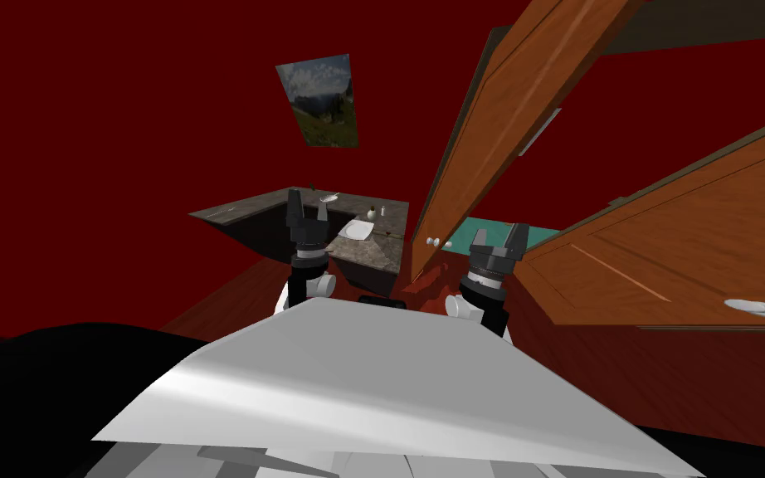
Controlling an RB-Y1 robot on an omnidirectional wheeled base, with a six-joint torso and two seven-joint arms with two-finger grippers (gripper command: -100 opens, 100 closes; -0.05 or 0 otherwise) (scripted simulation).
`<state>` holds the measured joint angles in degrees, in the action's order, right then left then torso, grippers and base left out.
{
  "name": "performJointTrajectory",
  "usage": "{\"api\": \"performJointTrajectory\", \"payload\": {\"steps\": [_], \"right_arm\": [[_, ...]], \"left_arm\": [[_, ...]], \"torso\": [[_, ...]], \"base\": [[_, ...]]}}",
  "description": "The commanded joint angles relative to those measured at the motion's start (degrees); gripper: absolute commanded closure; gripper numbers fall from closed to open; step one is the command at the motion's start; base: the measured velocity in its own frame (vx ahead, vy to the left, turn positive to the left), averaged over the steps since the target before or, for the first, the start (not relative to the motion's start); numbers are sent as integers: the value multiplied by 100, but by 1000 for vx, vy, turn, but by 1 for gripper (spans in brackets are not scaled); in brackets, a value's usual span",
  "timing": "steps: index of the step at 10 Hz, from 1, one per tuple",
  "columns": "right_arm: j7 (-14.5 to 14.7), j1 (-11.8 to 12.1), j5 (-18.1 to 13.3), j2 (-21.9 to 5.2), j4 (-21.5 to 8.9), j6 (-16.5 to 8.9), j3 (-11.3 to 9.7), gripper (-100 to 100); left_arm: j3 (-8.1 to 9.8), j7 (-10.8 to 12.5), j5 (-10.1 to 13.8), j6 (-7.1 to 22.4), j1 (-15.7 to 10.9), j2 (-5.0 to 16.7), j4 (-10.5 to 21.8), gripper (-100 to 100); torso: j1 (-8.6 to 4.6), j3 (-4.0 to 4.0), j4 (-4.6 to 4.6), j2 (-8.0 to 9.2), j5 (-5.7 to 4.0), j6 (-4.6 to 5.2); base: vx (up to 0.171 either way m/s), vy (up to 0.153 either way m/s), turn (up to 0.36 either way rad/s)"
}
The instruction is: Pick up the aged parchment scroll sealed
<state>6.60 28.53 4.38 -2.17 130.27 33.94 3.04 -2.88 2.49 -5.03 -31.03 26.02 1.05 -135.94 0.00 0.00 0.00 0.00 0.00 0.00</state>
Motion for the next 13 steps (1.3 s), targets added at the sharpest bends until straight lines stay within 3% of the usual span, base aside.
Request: {"api": "performJointTrajectory", "payload": {"steps": [1,5,6,8,13], "right_arm": [[0,0,0,0,0,0,0,0],[0,-1,0,2,0,0,-2,0],[0,-1,0,2,0,0,-2,0],[0,0,0,2,0,0,-2,0],[0,0,0,1,0,0,-1,0]], "left_arm": [[-17,38,104,192,-65,263,40,-100],[-58,137,452,801,-264,767,207,-100],[-58,137,452,872,-264,767,207,-100],[-64,187,691,1245,-405,1028,331,-100],[-52,228,962,1933,-570,1285,477,-100]], "torso": [[0,0,0,0,0,0],[-75,8,3,14,-17,1],[-75,10,4,18,-17,2],[-59,5,2,8,-14,1],[-48,4,1,6,-11,1]], "base": [[-9,-82,-52],[-42,-178,-43],[-32,-141,-11],[-17,-168,-50],[-11,-129,-23]]}}
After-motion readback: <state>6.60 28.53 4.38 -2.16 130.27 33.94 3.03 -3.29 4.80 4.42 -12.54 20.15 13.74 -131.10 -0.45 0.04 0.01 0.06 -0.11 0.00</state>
